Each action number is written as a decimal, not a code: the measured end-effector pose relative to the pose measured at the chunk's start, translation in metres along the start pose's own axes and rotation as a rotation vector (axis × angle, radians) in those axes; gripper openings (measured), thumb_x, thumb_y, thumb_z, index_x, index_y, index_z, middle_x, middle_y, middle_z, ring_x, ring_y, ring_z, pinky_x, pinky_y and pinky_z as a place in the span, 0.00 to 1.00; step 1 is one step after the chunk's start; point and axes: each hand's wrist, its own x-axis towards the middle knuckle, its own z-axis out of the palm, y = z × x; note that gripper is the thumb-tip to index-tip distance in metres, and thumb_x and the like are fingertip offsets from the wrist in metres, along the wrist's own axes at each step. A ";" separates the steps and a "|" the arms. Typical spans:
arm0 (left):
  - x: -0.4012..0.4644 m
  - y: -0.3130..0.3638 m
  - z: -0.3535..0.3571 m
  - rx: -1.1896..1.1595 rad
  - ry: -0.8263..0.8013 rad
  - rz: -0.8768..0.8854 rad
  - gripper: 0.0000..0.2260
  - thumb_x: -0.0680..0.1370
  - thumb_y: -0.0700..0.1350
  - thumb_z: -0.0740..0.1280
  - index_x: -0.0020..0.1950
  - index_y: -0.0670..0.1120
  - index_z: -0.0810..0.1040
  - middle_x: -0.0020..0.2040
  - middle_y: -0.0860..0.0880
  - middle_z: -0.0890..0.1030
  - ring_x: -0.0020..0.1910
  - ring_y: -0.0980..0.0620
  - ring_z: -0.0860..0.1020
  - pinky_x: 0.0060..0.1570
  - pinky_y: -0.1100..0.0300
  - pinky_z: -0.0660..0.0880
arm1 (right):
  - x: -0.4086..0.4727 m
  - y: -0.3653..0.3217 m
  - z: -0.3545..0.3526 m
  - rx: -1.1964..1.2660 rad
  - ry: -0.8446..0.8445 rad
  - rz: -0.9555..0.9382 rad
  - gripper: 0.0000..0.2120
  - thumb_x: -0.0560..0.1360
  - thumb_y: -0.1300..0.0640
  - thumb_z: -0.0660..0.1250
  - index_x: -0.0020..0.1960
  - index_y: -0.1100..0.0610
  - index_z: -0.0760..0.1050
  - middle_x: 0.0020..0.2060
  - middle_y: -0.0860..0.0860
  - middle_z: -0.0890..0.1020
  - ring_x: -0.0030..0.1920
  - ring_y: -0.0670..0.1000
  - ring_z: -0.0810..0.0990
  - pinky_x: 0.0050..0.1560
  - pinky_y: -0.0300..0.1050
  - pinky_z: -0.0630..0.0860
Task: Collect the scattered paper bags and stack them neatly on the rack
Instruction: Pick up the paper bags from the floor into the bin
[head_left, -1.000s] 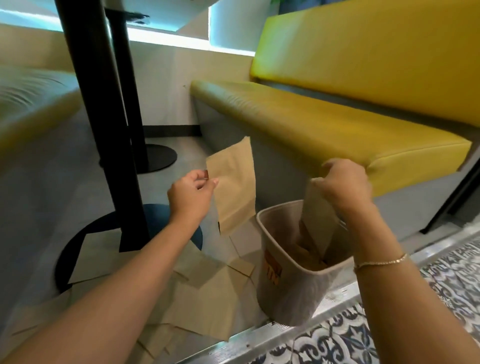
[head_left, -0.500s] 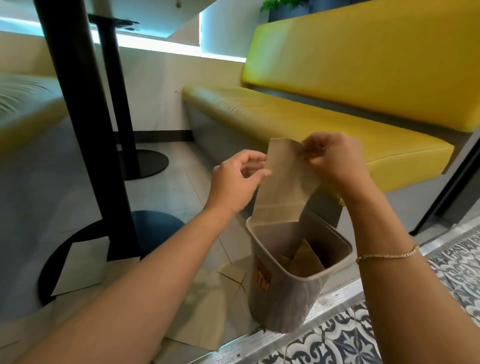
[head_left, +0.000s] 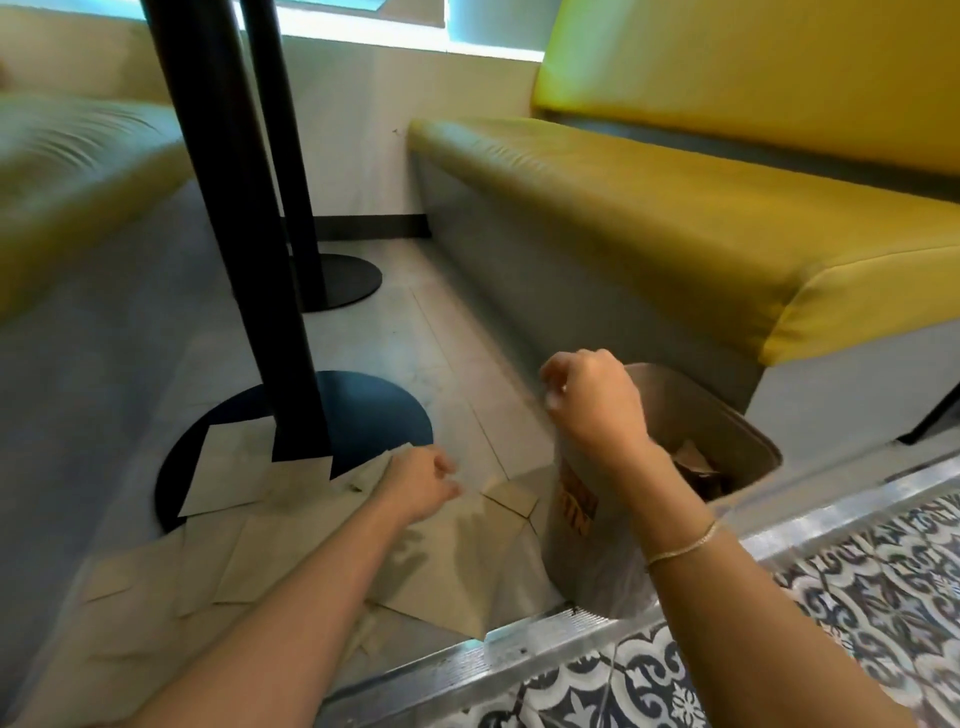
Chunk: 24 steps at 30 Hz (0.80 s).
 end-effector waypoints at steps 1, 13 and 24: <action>0.000 -0.012 0.005 0.018 -0.019 -0.029 0.14 0.74 0.44 0.71 0.59 0.44 0.77 0.57 0.46 0.79 0.54 0.49 0.76 0.53 0.59 0.73 | -0.003 -0.007 0.012 -0.037 -0.042 -0.055 0.10 0.78 0.56 0.62 0.58 0.53 0.77 0.51 0.50 0.79 0.52 0.49 0.75 0.54 0.44 0.74; 0.015 -0.100 0.040 0.338 -0.236 -0.212 0.16 0.77 0.43 0.64 0.65 0.47 0.72 0.64 0.46 0.73 0.60 0.47 0.74 0.59 0.57 0.72 | -0.045 0.005 0.171 -0.166 -0.695 0.040 0.14 0.76 0.57 0.64 0.62 0.56 0.73 0.57 0.55 0.76 0.57 0.55 0.76 0.58 0.46 0.73; 0.033 -0.127 0.061 0.499 -0.218 -0.104 0.20 0.76 0.41 0.63 0.68 0.47 0.68 0.65 0.46 0.68 0.64 0.47 0.68 0.56 0.56 0.70 | -0.072 0.020 0.248 -0.086 -0.804 0.185 0.30 0.72 0.54 0.69 0.69 0.57 0.60 0.65 0.56 0.67 0.63 0.57 0.68 0.62 0.50 0.70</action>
